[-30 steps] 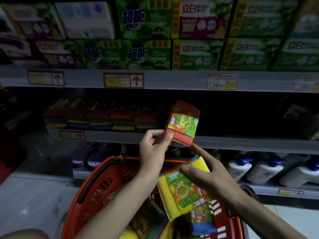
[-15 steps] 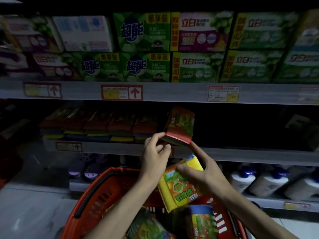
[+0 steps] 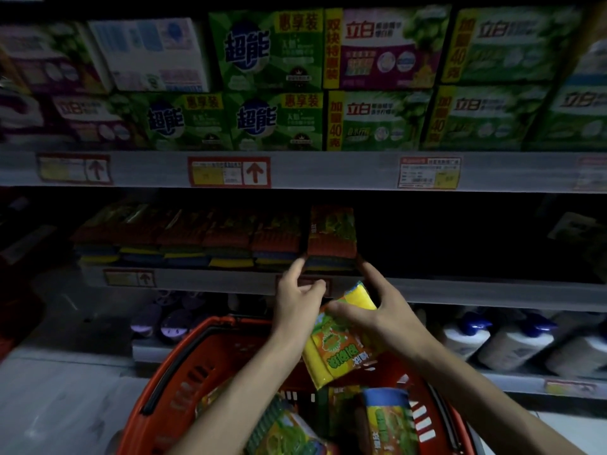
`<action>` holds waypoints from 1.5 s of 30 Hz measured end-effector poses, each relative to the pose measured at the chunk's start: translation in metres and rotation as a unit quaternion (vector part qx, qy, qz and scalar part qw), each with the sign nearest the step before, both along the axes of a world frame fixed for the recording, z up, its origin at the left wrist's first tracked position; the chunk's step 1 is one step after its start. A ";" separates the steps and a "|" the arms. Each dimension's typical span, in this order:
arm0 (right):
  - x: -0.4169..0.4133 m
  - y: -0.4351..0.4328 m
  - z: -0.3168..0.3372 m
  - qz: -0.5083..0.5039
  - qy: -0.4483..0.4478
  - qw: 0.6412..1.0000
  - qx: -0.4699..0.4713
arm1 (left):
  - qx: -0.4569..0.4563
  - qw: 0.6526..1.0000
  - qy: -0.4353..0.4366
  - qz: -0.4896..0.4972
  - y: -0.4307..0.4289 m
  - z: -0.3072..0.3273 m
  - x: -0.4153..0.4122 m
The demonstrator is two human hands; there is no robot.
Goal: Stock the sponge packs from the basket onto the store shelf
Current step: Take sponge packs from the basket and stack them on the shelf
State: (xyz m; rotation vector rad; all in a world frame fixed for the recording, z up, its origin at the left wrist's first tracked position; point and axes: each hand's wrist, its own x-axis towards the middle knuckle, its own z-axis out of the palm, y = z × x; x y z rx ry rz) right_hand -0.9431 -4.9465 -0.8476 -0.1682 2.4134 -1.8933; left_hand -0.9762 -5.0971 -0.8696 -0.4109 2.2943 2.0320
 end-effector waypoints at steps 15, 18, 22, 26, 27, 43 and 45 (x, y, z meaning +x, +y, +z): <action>-0.007 -0.004 0.005 0.006 0.006 1.000 0.009 | -0.004 0.999 0.008 0.042 0.002 0.007 0.001; -0.007 -0.004 0.008 0.010 0.003 1.000 0.009 | 0.009 0.998 0.008 0.057 0.001 0.007 0.002; -0.008 -0.003 0.007 -0.005 0.007 1.000 0.001 | 0.013 0.998 -0.001 0.061 0.000 0.011 0.003; -0.009 -0.005 0.008 -0.002 0.010 1.000 0.000 | 0.015 0.997 -0.006 0.069 -0.001 0.011 0.002; -0.009 -0.006 0.008 0.000 0.010 1.000 -0.001 | 0.015 0.997 -0.003 0.070 -0.001 0.011 0.002; -0.017 -0.005 0.001 -0.006 -0.026 0.999 -0.035 | 0.013 0.997 0.006 0.070 -0.002 0.005 -0.003; -0.018 -0.005 0.001 -0.007 -0.023 0.999 -0.037 | 0.020 0.997 0.004 0.068 -0.002 0.004 -0.004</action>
